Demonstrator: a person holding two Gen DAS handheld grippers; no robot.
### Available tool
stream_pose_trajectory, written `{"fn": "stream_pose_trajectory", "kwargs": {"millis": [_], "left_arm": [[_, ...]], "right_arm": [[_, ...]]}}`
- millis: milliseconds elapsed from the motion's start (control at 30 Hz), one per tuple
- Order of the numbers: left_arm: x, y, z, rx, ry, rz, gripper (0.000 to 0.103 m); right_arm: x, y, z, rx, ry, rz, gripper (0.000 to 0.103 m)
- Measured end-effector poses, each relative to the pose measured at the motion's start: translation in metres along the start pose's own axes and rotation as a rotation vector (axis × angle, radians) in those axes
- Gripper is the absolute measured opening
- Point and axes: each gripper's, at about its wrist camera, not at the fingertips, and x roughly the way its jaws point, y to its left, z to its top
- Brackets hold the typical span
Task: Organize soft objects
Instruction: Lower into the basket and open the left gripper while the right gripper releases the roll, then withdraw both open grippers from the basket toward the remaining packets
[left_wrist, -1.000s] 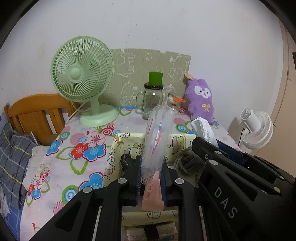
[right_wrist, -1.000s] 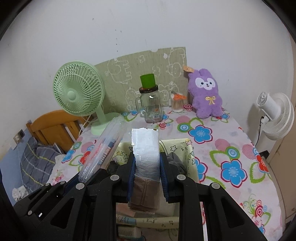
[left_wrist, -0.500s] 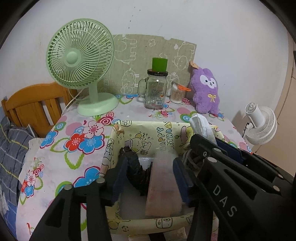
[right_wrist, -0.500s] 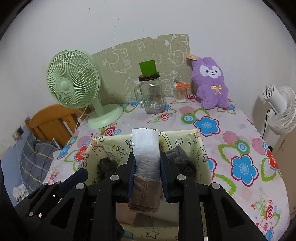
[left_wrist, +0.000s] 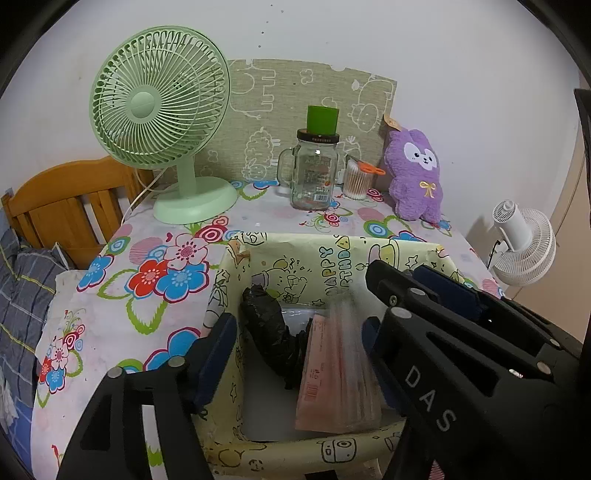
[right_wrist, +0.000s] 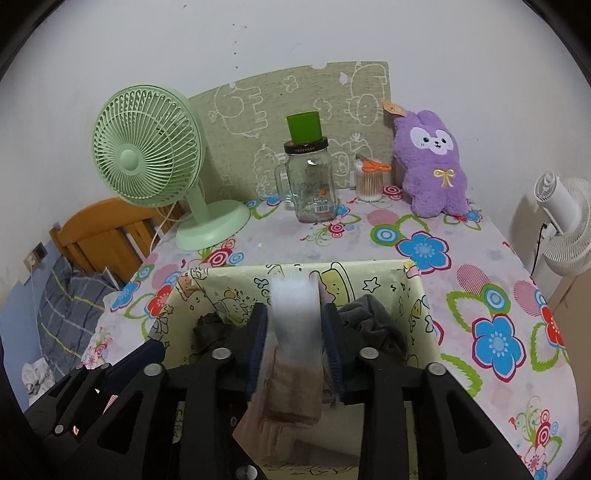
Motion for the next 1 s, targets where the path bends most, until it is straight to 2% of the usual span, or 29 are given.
{"fn": "stream_pose_trajectory", "kwargs": {"millis": [67,133,400,533,733,1000], "left_arm": [[-0.001,0.0,0.0,0.0,0.0,0.002,0.078],[-0.003,0.001,-0.001,0.003,-0.001,-0.003,0.08],[-0.015,-0.003,-0.001,0.002,-0.011,0.012,0.089],[-0.026,-0.005,-0.002,0.003,-0.03,0.018,0.094],[-0.045,-0.008,-0.003,0.004,-0.055,0.019,0.1],[-0.074,-0.013,-0.007,0.02,-0.097,0.007,0.101]], "right_arm": [[-0.001,0.001,0.0,-0.007,0.001,-0.003,0.043],[-0.002,0.001,0.001,-0.015,0.001,0.001,0.062],[-0.02,0.001,0.0,-0.025,-0.032,0.008,0.09],[-0.033,0.0,0.0,-0.024,-0.052,0.009,0.095],[-0.057,0.002,-0.002,-0.027,-0.087,-0.007,0.096],[-0.091,0.005,-0.005,-0.036,-0.123,-0.028,0.099]]}}
